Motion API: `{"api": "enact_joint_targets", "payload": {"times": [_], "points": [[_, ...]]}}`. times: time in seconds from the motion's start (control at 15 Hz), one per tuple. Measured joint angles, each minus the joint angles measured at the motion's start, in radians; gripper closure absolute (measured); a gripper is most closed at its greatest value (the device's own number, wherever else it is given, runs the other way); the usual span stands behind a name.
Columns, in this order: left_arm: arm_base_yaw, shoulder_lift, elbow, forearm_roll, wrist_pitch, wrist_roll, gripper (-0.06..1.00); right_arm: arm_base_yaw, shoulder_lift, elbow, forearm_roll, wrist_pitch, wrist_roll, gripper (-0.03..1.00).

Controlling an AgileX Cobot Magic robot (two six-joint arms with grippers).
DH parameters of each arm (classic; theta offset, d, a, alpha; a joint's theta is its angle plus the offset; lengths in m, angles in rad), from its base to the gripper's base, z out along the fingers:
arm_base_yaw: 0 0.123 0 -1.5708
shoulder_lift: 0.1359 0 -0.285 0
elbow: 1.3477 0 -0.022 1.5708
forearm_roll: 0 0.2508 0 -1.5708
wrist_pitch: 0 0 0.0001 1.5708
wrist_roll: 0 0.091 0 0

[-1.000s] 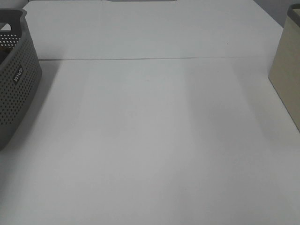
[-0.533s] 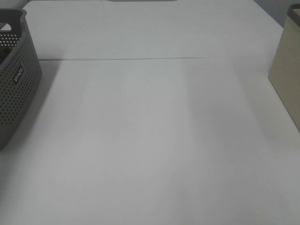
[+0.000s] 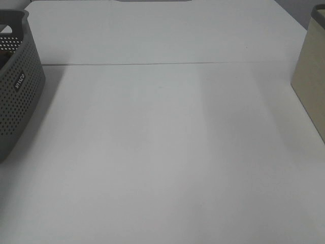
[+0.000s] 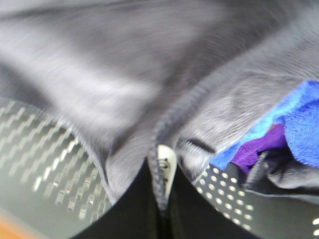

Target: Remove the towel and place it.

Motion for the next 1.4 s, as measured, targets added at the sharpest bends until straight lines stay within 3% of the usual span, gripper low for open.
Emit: {"api": "enact_joint_targets", "payload": {"times": [0.07, 0.33, 0.67, 0.93, 1.4], "points": [[0.0, 0.0, -0.096, -0.07, 0.084, -0.119, 0.94, 0.0, 0.0, 0.0, 0.0, 0.0, 0.0, 0.22], [0.0, -0.005, -0.265, -0.274, 0.129, -0.315, 0.94, 0.0, 0.0, 0.0, 0.0, 0.0, 0.0, 0.22], [0.0, -0.112, -0.329, -0.42, 0.134, -0.387, 0.94, 0.0, 0.0, 0.0, 0.0, 0.0, 0.0, 0.22], [-0.005, -0.216, -0.329, -0.455, 0.137, -0.378, 0.94, 0.0, 0.0, 0.0, 0.0, 0.0, 0.0, 0.22], [-0.206, -0.397, -0.329, -0.42, 0.138, -0.368, 0.94, 0.0, 0.025, -0.009, 0.041, -0.009, -0.022, 0.22]]}}
